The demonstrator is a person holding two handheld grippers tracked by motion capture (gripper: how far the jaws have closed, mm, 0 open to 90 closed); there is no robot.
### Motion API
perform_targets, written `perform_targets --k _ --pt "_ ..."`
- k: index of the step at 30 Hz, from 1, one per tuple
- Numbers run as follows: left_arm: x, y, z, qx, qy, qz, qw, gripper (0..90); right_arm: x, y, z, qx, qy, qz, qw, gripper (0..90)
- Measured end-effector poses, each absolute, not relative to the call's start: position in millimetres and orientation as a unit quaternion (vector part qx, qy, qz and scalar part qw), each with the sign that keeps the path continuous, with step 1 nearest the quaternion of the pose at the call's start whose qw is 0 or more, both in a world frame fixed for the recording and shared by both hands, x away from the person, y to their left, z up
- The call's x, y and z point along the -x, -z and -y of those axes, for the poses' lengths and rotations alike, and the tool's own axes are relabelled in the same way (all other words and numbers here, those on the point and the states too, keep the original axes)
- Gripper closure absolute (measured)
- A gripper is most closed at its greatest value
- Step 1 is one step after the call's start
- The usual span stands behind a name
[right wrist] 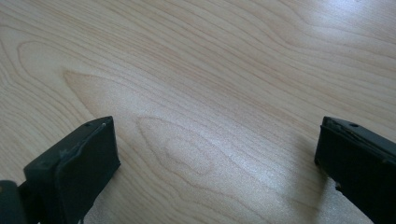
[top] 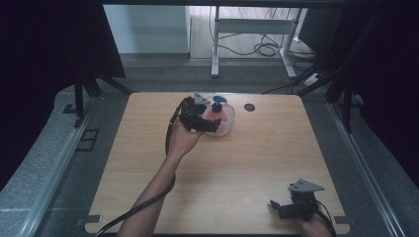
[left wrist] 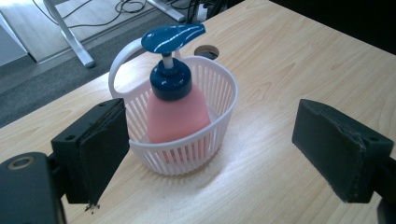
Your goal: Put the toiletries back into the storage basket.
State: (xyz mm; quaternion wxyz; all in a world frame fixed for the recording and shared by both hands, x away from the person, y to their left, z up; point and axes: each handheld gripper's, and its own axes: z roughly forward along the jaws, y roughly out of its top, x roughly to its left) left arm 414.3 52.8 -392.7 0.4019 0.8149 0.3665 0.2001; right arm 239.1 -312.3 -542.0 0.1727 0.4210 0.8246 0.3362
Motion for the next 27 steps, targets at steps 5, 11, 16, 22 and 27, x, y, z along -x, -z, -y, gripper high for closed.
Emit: perform_targets --k 5,11,16,22,27 --pt "-406 394 -58 -0.815 -0.198 -0.363 0.406 10.6 -239 542 312 -0.421 -0.336 -0.825 0.173 0.0" --pt "-396 394 -64 -0.814 -0.194 -0.360 0.413 10.6 -239 542 312 -0.422 -0.336 -0.824 0.173 0.0" --pt "-388 396 -68 -0.816 -0.194 -0.355 0.414 10.6 -239 542 312 -0.422 -0.336 -0.824 0.173 0.0" --pt "-379 400 -72 -0.816 -0.194 -0.351 0.415 10.6 -239 542 312 -0.422 -0.335 -0.824 0.174 0.0" --pt "-370 405 -77 -0.815 -0.191 -0.350 0.420 10.7 -239 542 312 -0.422 -0.335 -0.824 0.174 0.0"
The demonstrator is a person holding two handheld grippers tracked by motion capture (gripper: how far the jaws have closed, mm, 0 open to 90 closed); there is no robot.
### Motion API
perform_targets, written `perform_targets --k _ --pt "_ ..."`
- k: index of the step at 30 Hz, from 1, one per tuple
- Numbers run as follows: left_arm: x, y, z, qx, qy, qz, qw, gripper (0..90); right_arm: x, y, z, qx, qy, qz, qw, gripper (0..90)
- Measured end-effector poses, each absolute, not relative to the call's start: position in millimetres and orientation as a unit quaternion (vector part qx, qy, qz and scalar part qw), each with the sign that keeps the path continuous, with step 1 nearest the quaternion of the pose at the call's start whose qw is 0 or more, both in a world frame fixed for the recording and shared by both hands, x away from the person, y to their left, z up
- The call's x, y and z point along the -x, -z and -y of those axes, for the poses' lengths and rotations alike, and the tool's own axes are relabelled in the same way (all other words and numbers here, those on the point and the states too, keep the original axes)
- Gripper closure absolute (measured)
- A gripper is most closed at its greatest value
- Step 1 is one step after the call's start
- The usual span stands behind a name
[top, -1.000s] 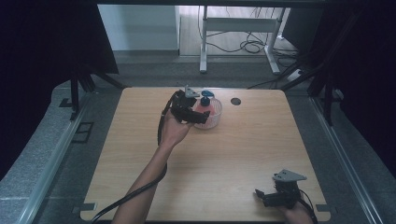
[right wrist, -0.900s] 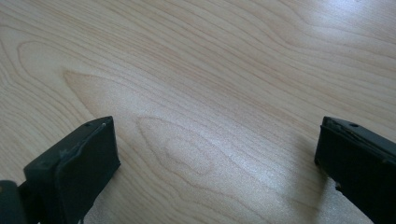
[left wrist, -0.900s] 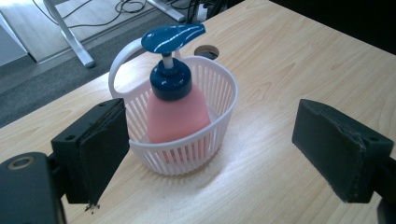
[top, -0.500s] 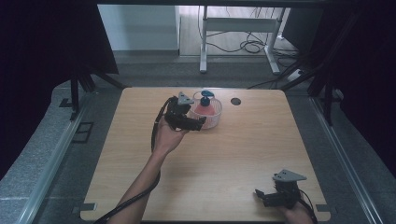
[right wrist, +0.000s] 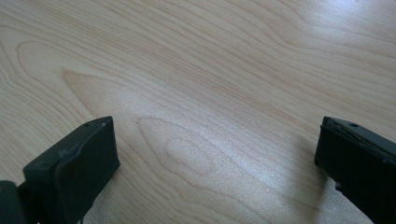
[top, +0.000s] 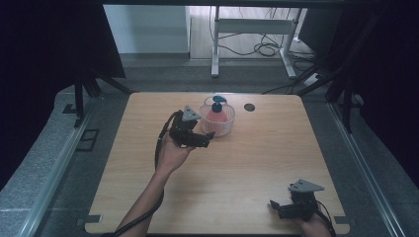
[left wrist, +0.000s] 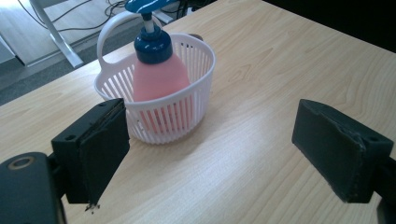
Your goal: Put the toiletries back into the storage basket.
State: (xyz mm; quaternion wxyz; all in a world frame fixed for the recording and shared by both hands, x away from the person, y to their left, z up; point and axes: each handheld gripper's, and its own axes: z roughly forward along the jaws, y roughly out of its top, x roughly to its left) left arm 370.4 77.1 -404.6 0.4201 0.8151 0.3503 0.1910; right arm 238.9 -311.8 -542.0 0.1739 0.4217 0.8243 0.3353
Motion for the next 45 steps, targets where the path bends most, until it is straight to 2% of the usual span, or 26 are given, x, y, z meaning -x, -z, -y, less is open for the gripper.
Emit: perform_targets --k 30,45 --pt "-314 438 -115 -0.815 -0.185 -0.348 0.424 10.7 -238 542 311 -0.424 -0.335 -0.823 0.174 0.0" --pt "-286 468 -136 -0.809 -0.168 -0.371 0.425 10.7 -238 542 310 -0.425 -0.336 -0.822 0.174 0.0"
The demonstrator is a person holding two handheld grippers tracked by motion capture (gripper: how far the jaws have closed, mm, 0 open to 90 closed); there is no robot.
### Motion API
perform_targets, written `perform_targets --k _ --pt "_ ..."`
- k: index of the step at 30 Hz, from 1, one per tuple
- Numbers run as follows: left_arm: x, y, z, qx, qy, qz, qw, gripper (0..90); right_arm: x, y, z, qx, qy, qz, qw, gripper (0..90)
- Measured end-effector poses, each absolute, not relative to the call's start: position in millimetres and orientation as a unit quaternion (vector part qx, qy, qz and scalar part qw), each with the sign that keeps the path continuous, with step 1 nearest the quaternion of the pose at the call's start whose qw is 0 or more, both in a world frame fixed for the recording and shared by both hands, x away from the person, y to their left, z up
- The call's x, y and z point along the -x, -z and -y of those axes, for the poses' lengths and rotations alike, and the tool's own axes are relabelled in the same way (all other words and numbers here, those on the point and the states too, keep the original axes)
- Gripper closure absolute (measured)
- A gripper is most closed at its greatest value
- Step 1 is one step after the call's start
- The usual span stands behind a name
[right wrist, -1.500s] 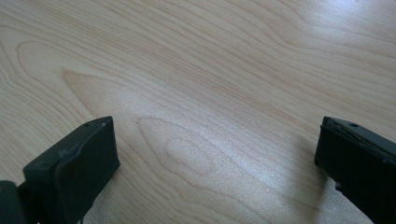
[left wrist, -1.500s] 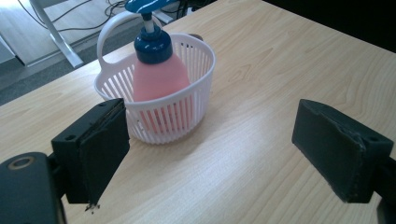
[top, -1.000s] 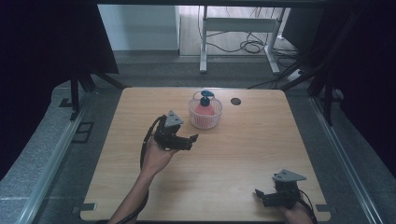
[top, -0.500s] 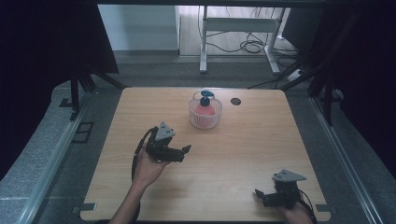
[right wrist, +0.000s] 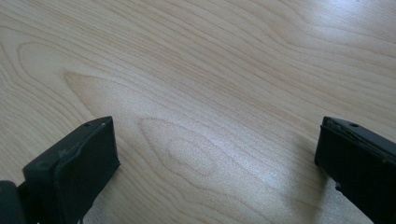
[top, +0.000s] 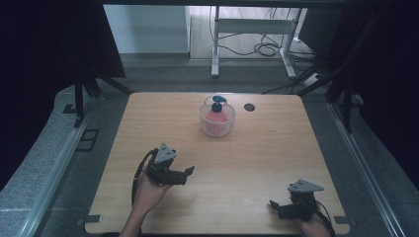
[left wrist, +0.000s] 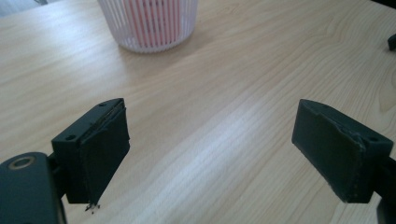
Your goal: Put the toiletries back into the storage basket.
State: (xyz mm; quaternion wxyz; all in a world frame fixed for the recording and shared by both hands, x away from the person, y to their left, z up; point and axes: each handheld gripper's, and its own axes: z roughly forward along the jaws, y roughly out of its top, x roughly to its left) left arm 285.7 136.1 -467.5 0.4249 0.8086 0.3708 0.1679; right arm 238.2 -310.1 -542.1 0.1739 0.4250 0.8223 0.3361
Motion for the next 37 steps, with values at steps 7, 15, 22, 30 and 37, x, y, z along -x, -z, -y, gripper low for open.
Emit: perform_targets --k 7,15,22,30,37 --pt "-275 482 -146 -0.809 -0.166 -0.382 0.415 10.7 -238 542 310 -0.425 -0.336 -0.822 0.174 0.0" --pt "-262 503 -155 -0.811 -0.159 -0.398 0.399 10.7 -238 542 310 -0.425 -0.336 -0.822 0.174 0.0" --pt "-253 522 -164 -0.816 -0.156 -0.411 0.375 10.7 -238 542 310 -0.425 -0.336 -0.822 0.175 0.0" --pt "-250 543 -164 -0.835 -0.147 -0.412 0.333 10.1 -238 542 310 -0.425 -0.336 -0.822 0.174 0.0" --pt "-249 544 -165 -0.830 -0.150 -0.415 0.340 10.3 -238 542 310 -0.425 -0.336 -0.822 0.174 0.0"
